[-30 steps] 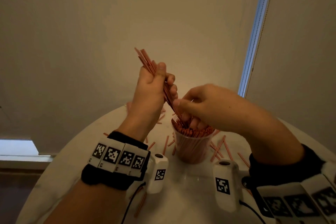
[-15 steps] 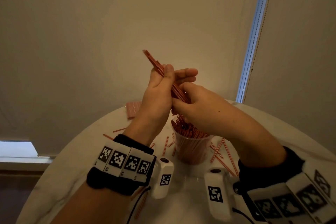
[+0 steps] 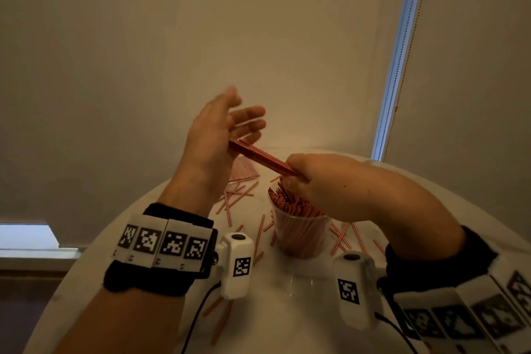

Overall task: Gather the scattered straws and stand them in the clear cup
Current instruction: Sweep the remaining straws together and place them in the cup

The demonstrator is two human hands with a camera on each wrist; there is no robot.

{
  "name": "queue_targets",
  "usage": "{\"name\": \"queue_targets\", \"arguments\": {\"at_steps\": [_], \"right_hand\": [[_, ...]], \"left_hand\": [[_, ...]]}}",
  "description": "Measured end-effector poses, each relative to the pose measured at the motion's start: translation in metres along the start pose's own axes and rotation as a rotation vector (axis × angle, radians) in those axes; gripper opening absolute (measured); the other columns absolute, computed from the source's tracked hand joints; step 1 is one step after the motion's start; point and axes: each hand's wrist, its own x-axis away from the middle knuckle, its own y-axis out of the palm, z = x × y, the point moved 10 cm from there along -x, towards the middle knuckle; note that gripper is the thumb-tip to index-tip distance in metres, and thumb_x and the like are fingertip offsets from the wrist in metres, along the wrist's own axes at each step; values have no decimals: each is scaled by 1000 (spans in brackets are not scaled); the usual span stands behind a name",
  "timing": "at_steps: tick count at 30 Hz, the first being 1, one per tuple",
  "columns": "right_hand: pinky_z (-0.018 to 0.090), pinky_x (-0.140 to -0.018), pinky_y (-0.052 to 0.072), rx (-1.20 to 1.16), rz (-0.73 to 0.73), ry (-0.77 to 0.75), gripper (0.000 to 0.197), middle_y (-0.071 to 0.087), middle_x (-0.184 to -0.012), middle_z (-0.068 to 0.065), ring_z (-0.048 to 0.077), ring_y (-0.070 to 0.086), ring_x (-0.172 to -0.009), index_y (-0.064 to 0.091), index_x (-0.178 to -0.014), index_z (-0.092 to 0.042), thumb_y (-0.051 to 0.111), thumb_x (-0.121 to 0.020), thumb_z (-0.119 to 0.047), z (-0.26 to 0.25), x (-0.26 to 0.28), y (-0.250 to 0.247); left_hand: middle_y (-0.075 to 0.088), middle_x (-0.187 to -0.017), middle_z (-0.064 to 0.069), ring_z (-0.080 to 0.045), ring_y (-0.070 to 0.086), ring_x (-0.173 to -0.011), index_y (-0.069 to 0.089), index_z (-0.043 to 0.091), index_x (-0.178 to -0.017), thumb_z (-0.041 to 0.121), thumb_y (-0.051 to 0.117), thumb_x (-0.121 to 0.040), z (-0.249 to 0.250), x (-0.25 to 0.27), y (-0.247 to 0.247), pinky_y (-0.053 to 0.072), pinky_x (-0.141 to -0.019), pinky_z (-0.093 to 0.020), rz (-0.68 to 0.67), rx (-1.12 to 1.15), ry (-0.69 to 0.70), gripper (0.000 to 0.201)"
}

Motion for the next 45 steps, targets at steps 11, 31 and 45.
{"name": "queue_targets", "arguments": {"at_steps": [11, 31, 45], "right_hand": [[24, -50, 43, -16, 165, 5, 63, 62, -62, -3, 8, 56, -53, 64, -76, -27, 48, -65, -86, 9, -6, -18], [32, -55, 51, -196, 835, -6, 34, 63, -58, -2, 13, 61, -55, 62, -67, -23, 67, -89, -47, 36, 37, -103], [35, -69, 54, 16, 204, 147, 43, 64, -85, -1, 14, 59, -76, 64, -97, -23, 47, -95, -62, 56, -24, -6]], "left_hand": [[72, -64, 6, -5, 65, -53, 73, 25, -78, 74, 45, -94, -16, 9, 20, 53, -67, -38, -180, -941, 37, 58], [76, -102, 8, -7, 69, -97, 73, 27, -103, 70, 58, -89, -54, 1, 21, 54, -86, -32, -233, -685, -35, 48], [63, -133, 7, -13, 59, -126, 31, 24, -153, 42, 99, -60, -115, 26, 15, 46, -112, -38, -706, -991, -411, 117]]}}
